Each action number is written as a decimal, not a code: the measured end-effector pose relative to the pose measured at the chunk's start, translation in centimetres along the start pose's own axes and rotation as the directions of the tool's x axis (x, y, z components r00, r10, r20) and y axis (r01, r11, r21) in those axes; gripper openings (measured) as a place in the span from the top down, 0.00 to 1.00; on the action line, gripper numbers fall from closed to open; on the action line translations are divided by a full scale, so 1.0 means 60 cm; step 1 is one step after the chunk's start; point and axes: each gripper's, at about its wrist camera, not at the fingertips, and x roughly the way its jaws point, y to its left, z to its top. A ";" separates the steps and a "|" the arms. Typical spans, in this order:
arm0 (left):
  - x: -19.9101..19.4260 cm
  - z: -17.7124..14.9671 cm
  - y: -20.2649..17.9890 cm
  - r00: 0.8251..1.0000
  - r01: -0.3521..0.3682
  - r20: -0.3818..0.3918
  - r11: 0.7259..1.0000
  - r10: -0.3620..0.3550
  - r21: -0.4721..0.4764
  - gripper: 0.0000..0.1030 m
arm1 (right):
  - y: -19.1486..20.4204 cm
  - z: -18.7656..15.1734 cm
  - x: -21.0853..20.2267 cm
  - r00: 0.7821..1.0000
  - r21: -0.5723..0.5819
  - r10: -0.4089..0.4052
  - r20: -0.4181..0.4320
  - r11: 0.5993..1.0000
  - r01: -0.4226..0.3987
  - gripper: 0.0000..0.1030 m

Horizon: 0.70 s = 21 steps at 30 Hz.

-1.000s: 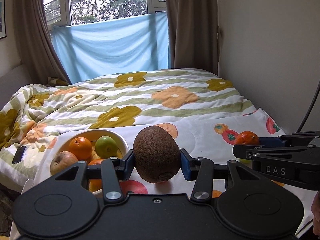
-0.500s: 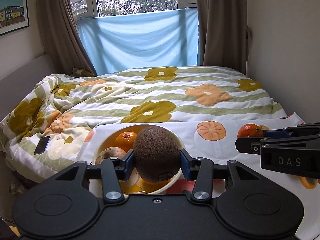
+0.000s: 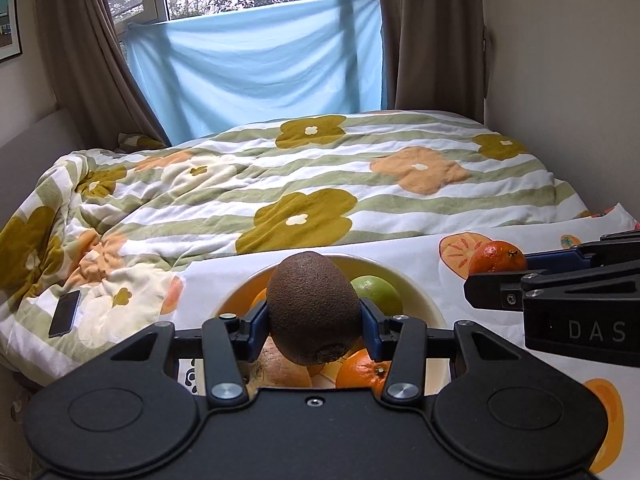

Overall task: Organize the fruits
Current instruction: 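Carry the kiwi with the left tool to the bowl while the right tool carries the mandarin, then open the left tool to drop the kiwi in the bowl while the right tool releases the mandarin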

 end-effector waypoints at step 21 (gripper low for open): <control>0.045 -0.007 0.001 0.998 0.056 -0.005 0.991 -0.055 0.121 0.21 | -0.012 -0.012 0.043 0.996 0.097 -0.072 -0.056 0.992 0.078 0.50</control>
